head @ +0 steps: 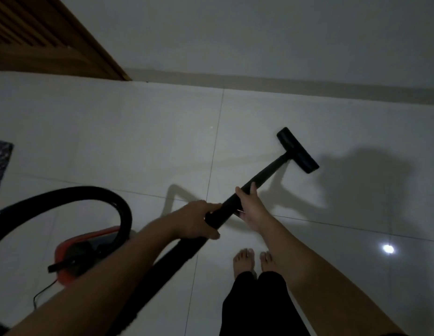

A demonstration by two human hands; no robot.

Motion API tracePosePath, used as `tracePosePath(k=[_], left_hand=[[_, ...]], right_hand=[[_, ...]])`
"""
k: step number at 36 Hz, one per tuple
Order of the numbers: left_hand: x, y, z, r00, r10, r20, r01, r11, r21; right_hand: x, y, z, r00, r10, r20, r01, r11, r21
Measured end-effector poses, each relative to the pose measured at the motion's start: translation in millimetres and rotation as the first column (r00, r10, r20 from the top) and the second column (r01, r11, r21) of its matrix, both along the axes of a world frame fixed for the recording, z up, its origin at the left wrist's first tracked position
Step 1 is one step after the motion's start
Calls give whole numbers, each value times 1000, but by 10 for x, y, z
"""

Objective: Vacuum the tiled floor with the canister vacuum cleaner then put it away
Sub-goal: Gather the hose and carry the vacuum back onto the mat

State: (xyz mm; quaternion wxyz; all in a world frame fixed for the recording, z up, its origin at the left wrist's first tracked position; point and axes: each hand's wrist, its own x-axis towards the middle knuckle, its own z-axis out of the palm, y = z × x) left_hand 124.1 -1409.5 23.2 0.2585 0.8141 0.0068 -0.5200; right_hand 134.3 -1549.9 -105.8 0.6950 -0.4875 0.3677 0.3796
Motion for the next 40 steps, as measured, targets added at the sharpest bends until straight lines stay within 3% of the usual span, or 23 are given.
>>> tracePosePath(k=[3,6,8,12,17,20,22,24,26,28,31,32,34,38,40], left_hand=[[60,185,98,999,-38,17,36,993,111],[174,334,221,997,-50,63,37,981,191],[262,431,308,994,-48,102,22,971,239],[348,597,446,991,-33,128,-7,953,303],[264,784,494,981,-47,187,-20,940,341],[125,904,414,933,-46,357,-109,909,403],[-40,927,368,812,108,574,-321,903,284],[-302,929,366,551,320,771,-520,854,17],[-664,942,293,253,508,824,-654,717,-242],[-1072,924,191,6,679,734,-772,470,-428],[-1508,959,44,-318,812,490,-842,-5,-539],[-1592,1038,-11,-377,823,425,-832,-98,-547],[-1690,1281,-87,-416,847,331,-797,-164,-581],[-1784,1933,-93,-402,895,192,-663,-140,-735],[-1908,2302,-107,-438,881,179,-600,-138,-788]], right_hand=[[-182,102,85,933,303,192,-266,944,-195],[-357,156,208,695,574,434,-363,800,-477],[-426,194,258,536,623,569,-341,777,-530],[-249,361,225,249,749,614,-364,660,-657],[74,744,211,69,751,657,-461,608,-647],[90,950,139,34,739,673,-433,618,-656],[62,1067,104,69,730,680,-414,641,-647],[15,1192,97,120,732,671,-414,651,-636],[-48,1327,83,119,712,692,-360,680,-638],[-140,1479,82,120,708,696,-328,690,-645],[-311,1775,127,138,715,685,-323,686,-652],[-382,1892,133,135,718,683,-315,685,-657],[-560,2136,148,125,719,684,-295,685,-666],[-1048,2679,138,106,715,691,-244,692,-679],[-1355,2994,95,115,704,701,-211,707,-675]])
